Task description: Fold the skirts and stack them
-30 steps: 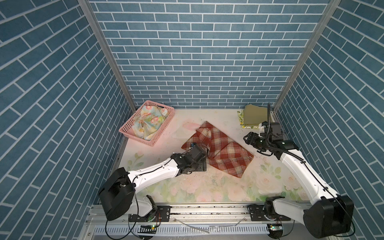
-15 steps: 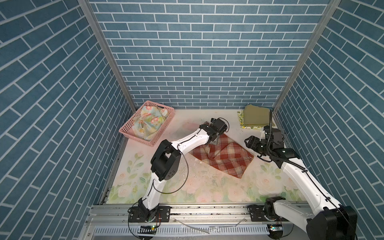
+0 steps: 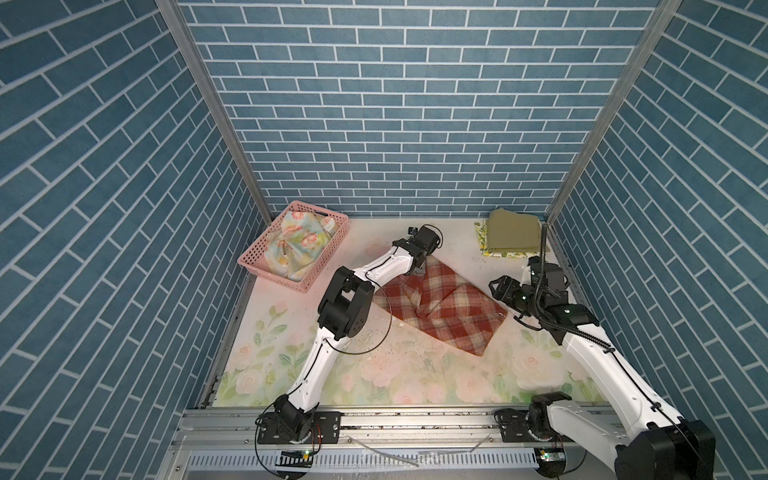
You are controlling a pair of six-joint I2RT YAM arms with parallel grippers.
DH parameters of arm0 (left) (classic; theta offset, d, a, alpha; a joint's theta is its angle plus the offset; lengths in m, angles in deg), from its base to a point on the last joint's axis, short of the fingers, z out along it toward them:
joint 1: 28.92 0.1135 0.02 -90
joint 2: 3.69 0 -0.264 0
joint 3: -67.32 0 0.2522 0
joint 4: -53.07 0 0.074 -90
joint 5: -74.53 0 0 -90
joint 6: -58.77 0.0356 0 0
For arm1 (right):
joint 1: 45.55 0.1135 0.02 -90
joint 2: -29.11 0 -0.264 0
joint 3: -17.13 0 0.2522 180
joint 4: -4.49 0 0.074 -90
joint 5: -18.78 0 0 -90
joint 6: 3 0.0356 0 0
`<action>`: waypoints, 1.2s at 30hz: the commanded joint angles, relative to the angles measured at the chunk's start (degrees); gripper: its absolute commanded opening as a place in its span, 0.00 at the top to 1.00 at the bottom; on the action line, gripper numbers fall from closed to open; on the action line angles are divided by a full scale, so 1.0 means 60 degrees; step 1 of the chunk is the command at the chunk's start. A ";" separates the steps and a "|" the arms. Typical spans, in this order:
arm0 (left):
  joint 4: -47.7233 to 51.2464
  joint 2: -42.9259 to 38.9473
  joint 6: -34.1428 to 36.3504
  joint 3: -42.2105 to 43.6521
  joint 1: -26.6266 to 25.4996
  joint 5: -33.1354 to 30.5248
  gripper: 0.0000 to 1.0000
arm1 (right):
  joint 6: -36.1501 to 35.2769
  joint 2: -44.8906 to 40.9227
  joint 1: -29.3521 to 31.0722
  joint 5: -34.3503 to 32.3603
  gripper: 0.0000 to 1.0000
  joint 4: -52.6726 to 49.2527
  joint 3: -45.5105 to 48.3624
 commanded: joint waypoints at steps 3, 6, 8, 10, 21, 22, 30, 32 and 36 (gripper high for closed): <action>-0.1094 -0.0097 -0.0757 0.0247 -0.0068 0.0404 0.35 | 0.0286 0.0008 -0.0023 0.0105 0.30 0.0308 0.0171; -0.1613 -0.0337 -0.1041 0.0619 -0.0059 0.0636 0.35 | 0.0272 0.0030 -0.0016 0.0072 0.30 0.0356 0.0203; -0.1725 -0.0345 -0.1195 0.0626 -0.0053 0.0722 0.34 | 0.0293 0.0085 -0.0024 0.0148 0.30 0.0423 0.0238; -0.1654 -0.0174 -0.1247 0.0423 -0.0058 0.0761 0.33 | 0.0300 0.0116 -0.0032 0.0196 0.31 0.0473 0.0259; -0.2081 -0.0572 -0.1390 0.0704 -0.0141 0.0923 0.33 | 0.0228 0.0005 -0.0031 0.0160 0.31 0.0500 0.0317; -0.2006 -0.0541 -0.1342 0.0626 -0.0141 0.0911 0.33 | 0.0229 0.0033 -0.0027 0.0185 0.31 0.0537 0.0318; -0.1237 0.0387 -0.1247 -0.0358 -0.0171 0.0827 0.34 | 0.0242 0.0021 -0.0025 0.0204 0.31 0.0558 0.0318; -0.1045 0.0647 -0.1186 -0.0674 -0.0199 0.0780 0.36 | 0.0227 0.0010 -0.0026 0.0204 0.31 0.0530 0.0311; -0.0519 0.1215 -0.1085 -0.1366 -0.0231 0.0644 0.39 | 0.0202 -0.0069 -0.0021 0.0197 0.31 0.0431 0.0304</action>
